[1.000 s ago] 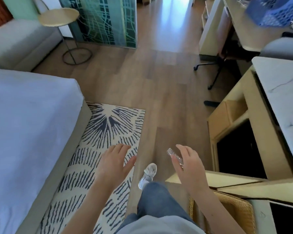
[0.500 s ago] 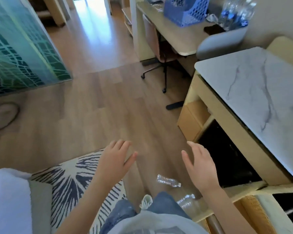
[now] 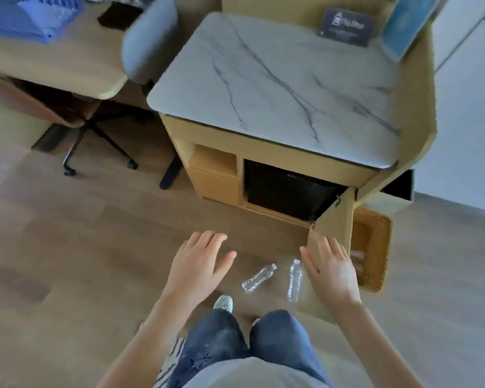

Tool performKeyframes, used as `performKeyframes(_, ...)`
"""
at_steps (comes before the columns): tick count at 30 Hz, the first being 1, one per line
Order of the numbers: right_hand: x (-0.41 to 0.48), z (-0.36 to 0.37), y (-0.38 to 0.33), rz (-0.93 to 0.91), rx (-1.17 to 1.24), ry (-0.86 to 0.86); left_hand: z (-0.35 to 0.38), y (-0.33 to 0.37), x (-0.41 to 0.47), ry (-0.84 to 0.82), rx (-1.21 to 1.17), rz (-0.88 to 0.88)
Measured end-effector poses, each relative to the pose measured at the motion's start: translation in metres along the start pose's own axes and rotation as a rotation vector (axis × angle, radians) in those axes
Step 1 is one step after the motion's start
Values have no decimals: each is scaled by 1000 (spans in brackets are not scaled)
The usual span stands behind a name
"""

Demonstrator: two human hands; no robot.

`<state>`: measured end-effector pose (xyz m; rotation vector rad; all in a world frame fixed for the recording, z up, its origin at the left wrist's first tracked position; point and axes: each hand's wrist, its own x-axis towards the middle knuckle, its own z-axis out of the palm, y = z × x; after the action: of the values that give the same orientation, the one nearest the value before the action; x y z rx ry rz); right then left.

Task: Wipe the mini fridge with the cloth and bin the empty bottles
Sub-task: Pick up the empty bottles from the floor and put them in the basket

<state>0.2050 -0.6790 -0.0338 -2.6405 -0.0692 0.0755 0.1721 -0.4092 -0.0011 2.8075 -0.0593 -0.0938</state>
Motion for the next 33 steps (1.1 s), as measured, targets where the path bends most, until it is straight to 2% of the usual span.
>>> performKeyframes(5,-12,35,-2,201,48,106,27,-24,40,-81,-28,191)
performKeyframes(11,7,120,37,320,44,105,123,-37,86,-119,-123,245)
performKeyframes(15,25,219,94,362,45,66,236,-59,114,-157,-153,224)
performKeyframes(26,36,542,298,465,0,51,614,-151,144,-258,-188,153)
performKeyframes(30,31,625,359,480,-26,62,725,-174,134,-322,-202,148)
performKeyframes(33,26,663,387,535,-40,38,781,-181,122,-375,-208,126)
